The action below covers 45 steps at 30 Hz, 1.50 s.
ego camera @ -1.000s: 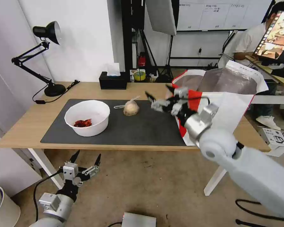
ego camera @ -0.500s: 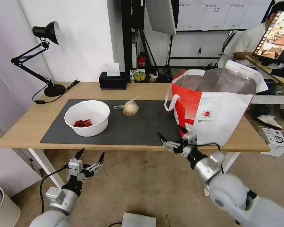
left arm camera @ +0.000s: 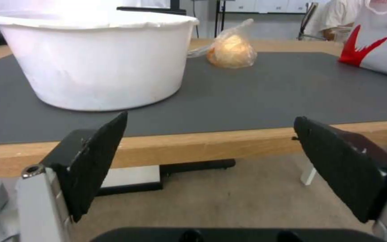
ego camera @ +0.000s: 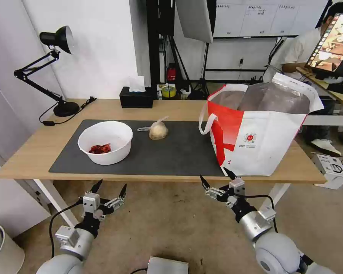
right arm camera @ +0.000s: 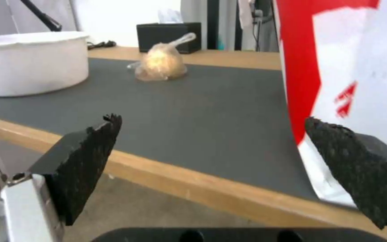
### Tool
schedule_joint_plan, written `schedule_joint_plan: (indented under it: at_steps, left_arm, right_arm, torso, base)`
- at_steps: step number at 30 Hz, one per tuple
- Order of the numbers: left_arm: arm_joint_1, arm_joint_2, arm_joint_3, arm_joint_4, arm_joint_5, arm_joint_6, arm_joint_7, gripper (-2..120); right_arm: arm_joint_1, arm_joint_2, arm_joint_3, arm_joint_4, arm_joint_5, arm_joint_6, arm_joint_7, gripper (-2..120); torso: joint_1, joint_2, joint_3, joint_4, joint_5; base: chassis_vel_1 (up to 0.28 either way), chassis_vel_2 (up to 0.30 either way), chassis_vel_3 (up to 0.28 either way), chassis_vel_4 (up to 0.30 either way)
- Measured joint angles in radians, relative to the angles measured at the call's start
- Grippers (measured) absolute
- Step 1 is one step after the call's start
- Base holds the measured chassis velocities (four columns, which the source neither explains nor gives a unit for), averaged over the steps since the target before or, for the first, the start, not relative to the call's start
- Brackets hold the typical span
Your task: Pick up the trash from the table and place it into the takeout bag.
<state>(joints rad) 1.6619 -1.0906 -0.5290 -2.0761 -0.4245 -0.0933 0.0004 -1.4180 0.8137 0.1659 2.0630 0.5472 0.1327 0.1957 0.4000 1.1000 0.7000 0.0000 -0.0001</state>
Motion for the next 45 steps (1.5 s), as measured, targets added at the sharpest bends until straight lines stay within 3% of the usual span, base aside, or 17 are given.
schedule_joint_plan:
  at_steps: [21, 31, 40, 43, 45]
  left_arm:
    - [-0.016, 0.012, 0.011, 0.014, -0.004, -0.001, 0.001, 100]
    - [-0.024, 0.024, 0.020, 0.015, -0.008, 0.001, -0.001, 100]
    - [-0.025, 0.032, 0.026, 0.011, -0.015, 0.011, -0.007, 100]
    - [-0.017, 0.024, 0.018, 0.011, -0.013, 0.012, -0.010, 100]
    - [-0.016, 0.023, 0.018, 0.011, -0.013, 0.012, -0.010, 100]
  right_arm:
    - [-0.030, 0.027, 0.002, 0.002, -0.031, 0.007, 0.025, 100]
    - [0.207, -0.017, -0.116, -0.032, 0.124, -0.055, 0.008, 100]
    - [0.402, 0.030, -0.248, -0.105, 0.152, -0.101, 0.030, 100]
    - [0.565, 0.079, -0.373, -0.190, 0.196, -0.139, 0.056, 100]
    - [0.592, 0.090, -0.394, -0.208, 0.205, -0.145, 0.060, 100]
  torso:
    - [0.000, 0.000, 0.000, 0.0000, 0.0000]
    - [0.000, 0.000, 0.000, 0.0004, 0.0000]
    - [0.000, 0.000, 0.000, 0.0001, 0.0001]
    - [0.000, 0.000, 0.000, 0.0002, -0.0001]
    - [0.000, 0.000, 0.000, 0.0000, -0.0003]
  base:
    - [0.000, 0.000, 0.000, 0.000]
    - [0.000, 0.000, 0.000, 0.000]
    - [0.000, 0.000, 0.000, 0.000]
    - [0.000, 0.000, 0.000, 0.000]
    - [0.000, 0.000, 0.000, 0.000]
